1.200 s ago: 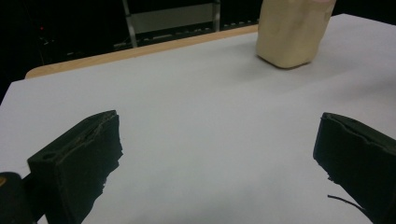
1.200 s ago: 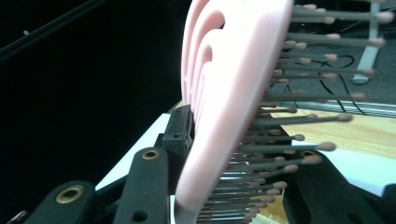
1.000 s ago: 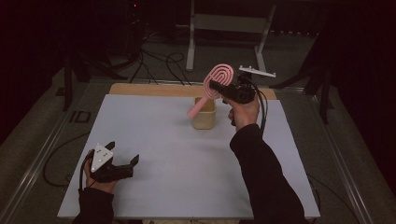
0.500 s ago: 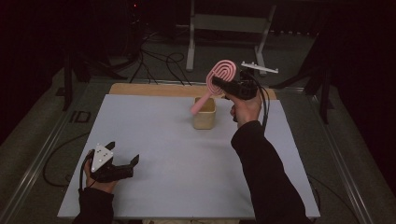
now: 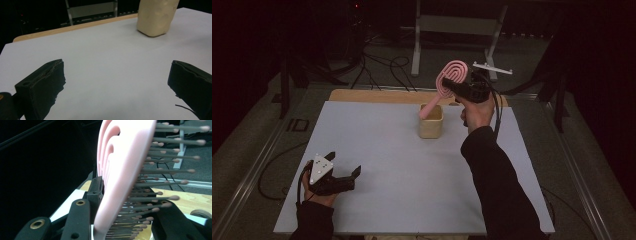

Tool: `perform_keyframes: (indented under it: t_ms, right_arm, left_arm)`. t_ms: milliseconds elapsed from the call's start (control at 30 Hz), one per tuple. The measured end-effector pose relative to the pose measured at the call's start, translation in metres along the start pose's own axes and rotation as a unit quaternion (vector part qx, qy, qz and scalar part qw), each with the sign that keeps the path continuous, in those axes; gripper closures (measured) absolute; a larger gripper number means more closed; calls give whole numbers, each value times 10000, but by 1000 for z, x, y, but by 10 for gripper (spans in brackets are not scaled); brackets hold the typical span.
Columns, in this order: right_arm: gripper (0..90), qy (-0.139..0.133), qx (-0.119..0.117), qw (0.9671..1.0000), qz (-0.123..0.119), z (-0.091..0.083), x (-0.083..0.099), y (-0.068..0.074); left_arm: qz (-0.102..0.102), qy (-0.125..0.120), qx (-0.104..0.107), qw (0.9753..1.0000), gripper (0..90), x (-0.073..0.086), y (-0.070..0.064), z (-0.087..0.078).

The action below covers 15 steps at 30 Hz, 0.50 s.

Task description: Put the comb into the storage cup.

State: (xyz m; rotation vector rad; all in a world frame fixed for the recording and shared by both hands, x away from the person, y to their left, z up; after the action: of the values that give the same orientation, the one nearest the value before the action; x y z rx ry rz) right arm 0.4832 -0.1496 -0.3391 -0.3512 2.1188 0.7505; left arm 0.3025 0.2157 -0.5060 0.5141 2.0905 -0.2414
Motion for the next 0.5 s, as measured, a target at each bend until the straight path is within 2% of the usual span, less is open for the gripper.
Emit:
perform_keyframes:
  t_ms: [500]
  right_arm:
    - [636,-27,213,9998,51,0,-4,-11]
  left_arm:
    - [-2,-8,3,10000,16,0,0,0]
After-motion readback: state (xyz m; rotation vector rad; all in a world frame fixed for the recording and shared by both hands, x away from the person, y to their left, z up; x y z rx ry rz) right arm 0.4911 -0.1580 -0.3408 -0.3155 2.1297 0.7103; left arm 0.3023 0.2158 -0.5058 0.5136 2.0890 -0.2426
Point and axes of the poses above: each handheld gripper's, and its own axes: z roughly forward along the jaws, x roughly out of its underside, y roughly to its left, the point moved 5 cm from there along z, roughly forward along the jaws, and after that the axes turned 10 degrees about y, right-handed, at the moved point
